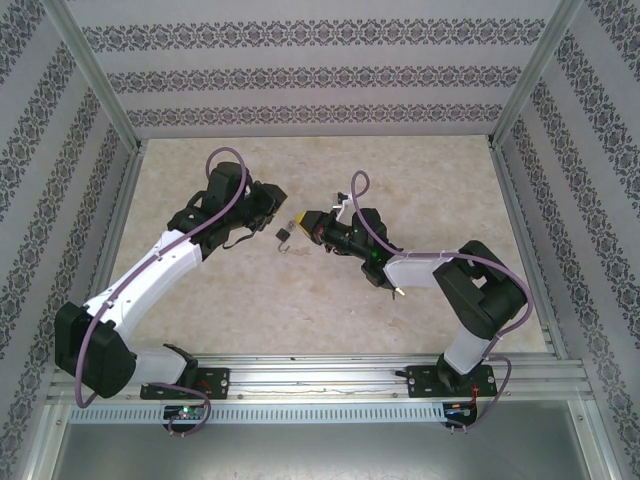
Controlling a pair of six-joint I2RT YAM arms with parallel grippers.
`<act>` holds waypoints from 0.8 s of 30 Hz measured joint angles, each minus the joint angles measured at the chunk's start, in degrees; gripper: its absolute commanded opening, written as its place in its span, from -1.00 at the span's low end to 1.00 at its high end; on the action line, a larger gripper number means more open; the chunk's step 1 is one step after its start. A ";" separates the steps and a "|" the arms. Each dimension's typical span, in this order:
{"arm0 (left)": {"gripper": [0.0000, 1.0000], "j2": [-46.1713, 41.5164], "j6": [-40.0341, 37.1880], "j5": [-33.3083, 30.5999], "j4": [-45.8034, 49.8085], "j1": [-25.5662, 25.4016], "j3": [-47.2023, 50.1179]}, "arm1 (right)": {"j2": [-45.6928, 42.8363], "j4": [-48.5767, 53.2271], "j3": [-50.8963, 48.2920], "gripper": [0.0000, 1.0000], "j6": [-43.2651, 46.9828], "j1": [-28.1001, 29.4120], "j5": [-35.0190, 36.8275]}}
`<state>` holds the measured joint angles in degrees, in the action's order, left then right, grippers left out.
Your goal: Unlock with the key
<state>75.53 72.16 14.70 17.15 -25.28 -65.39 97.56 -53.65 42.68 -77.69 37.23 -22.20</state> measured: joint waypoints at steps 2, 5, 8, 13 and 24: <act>-0.50 -0.74 -0.37 -0.39 0.24 0.44 0.04 | -1.09 3.48 0.00 -0.81 2.43 -0.28 0.00; -0.40 -2.21 -1.36 -1.49 0.87 1.49 0.68 | -4.50 12.26 0.57 -0.71 7.93 -0.39 0.09; -0.30 -3.72 -2.64 -3.06 2.91 2.75 2.03 | -6.84 21.31 3.58 -0.49 14.16 -0.52 0.09; -0.19 -4.76 -4.57 -5.64 6.64 3.80 4.70 | -6.62 34.18 9.75 -0.33 23.98 -0.61 0.76; 0.10 -16.76 -4.68 -10.43 16.15 7.96 18.18 | 11.28 45.64 24.87 -0.20 32.06 2.05 1.53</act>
<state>58.76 67.48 4.27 33.30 -17.32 -47.20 108.84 -8.01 67.55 -45.63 39.29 -20.67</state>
